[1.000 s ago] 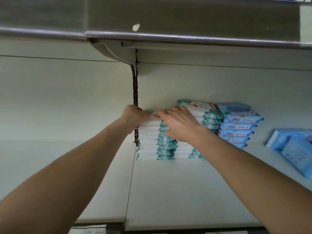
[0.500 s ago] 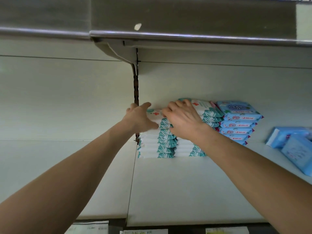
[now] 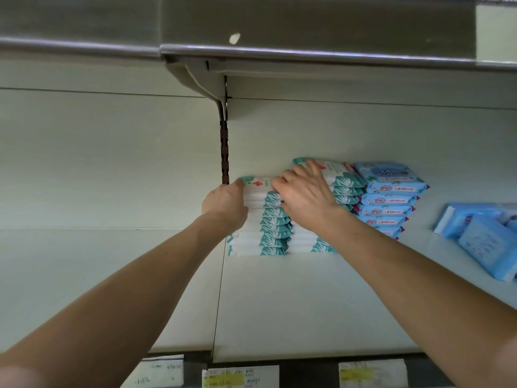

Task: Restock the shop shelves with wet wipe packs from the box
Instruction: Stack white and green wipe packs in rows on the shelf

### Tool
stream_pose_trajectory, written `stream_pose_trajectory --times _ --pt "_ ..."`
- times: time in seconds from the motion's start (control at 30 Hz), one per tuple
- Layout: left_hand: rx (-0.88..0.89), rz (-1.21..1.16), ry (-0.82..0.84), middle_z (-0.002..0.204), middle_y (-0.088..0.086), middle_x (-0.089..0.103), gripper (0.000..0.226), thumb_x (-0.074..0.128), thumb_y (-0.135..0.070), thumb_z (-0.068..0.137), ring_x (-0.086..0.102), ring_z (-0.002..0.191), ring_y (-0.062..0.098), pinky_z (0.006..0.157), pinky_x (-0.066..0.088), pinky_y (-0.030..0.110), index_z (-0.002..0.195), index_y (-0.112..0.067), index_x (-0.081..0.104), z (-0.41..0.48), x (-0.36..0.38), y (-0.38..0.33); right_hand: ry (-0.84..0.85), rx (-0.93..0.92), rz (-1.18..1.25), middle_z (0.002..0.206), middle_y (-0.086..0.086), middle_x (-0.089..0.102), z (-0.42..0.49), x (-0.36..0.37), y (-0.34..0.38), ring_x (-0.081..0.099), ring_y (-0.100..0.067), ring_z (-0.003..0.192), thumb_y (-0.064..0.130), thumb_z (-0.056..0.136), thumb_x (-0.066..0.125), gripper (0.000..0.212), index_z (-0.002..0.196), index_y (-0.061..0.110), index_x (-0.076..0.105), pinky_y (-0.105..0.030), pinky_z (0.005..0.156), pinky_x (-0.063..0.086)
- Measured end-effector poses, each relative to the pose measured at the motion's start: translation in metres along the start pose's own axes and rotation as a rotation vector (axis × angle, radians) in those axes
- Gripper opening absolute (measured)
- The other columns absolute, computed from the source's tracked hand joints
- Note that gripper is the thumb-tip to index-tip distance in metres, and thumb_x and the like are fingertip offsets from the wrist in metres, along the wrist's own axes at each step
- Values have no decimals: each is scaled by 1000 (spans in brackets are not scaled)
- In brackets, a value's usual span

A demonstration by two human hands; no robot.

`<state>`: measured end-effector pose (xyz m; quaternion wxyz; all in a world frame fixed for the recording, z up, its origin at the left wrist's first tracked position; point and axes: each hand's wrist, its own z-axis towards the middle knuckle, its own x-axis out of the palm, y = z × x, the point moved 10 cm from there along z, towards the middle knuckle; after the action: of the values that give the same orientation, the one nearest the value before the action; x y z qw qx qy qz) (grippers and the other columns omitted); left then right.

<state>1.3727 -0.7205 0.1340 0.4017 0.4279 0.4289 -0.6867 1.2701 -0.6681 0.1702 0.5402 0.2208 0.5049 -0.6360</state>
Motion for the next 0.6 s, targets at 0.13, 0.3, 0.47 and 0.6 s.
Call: stream_pose_trajectory --times 0.13,0.3,0.47,0.6 --pt "13 59 -14 116 12 57 46 50 -11 92 58 102 31 76 46 35 136 -17 41 -2 0 -6 47 35 -7 116 -5 59 1 0 3 47 -27 115 3 86 53 38 122 13 52 -46 110 24" --pt "7 117 -13 124 12 41 56 57 -18 91 51 108 31 70 39 35 141 -21 32 -12 -7 1 30 34 -41 116 -6 58 -2 -10 15 46 -28 116 7 84 57 39 122 12 54 -47 110 24" --pt "-37 105 -28 121 12 42 49 55 -16 90 51 107 31 70 36 35 136 -20 39 -31 -20 18 -4 -27 6 114 -5 59 -1 -23 51 46 -27 113 7 86 53 28 113 14 59 -40 99 29" --pt "-136 127 -36 122 11 43 51 55 -14 90 52 109 30 71 36 34 137 -20 38 -56 -38 50 -11 -109 76 110 -3 62 4 -37 83 49 -26 109 12 88 51 20 106 16 59 -37 90 31"
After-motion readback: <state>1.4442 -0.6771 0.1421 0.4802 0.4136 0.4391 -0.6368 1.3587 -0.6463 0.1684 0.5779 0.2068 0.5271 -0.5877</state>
